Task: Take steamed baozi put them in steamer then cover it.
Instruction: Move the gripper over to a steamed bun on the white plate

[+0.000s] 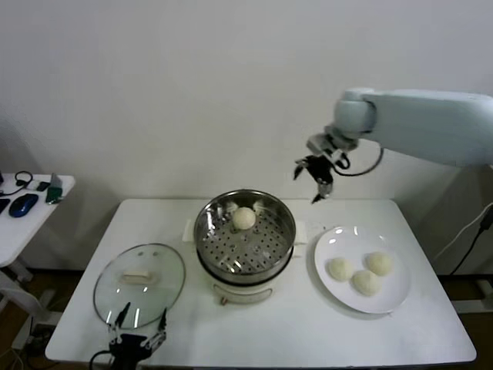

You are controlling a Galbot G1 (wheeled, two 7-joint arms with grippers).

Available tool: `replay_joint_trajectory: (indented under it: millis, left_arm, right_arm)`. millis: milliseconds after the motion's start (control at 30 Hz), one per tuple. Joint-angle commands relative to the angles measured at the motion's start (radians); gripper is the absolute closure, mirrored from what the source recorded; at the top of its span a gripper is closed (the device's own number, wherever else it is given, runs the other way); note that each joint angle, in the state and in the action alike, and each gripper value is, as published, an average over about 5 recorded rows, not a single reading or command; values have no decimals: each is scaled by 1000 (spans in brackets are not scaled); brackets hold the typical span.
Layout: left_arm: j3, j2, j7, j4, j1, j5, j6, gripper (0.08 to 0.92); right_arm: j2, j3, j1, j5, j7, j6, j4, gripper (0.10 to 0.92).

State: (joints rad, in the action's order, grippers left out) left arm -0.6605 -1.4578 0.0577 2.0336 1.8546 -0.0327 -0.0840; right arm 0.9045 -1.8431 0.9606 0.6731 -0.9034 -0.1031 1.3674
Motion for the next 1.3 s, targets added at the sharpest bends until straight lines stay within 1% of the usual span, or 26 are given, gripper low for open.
replay_joint_trajectory:
  millis: [33,200,367,600,767,1000,1100,1300]
  left_arm:
    - [-1,-5,1,-2,-3,1,-1,177]
    - [-2,-14,1,-4,-5,0,-1,177]
    - [2,-17,-1,-9,-2,-1,-3,177]
    - [4,-17,-2,-13,4,-1,-6,177]
    - [8,-17,-2,-22,4,-2,-8,177]
    - [12,-17,-2,-28,1,-3,-7,177]
    - [13,-17,-2,-31,-1,-3,-6,177]
    - [17,-17,-3,-36,-6,-7,-5,177]
  right_arm:
    - [-252,-35,-135,20,145,-298,208,203]
    - [-261,104,-340,-82,181,-335,158,203]
    - [-235,259,-507,-190,176,-324,39,203]
    - [-192,325,-594,-253,159,-311,-50,203]
    - [-166,347,-632,-263,151,-305,-94,203]
    - [-150,354,-652,-259,144,-307,-106,211]
    - [-148,357,-653,-257,141,-307,-107,233]
    - [-141,366,-650,-262,133,-299,-116,308]
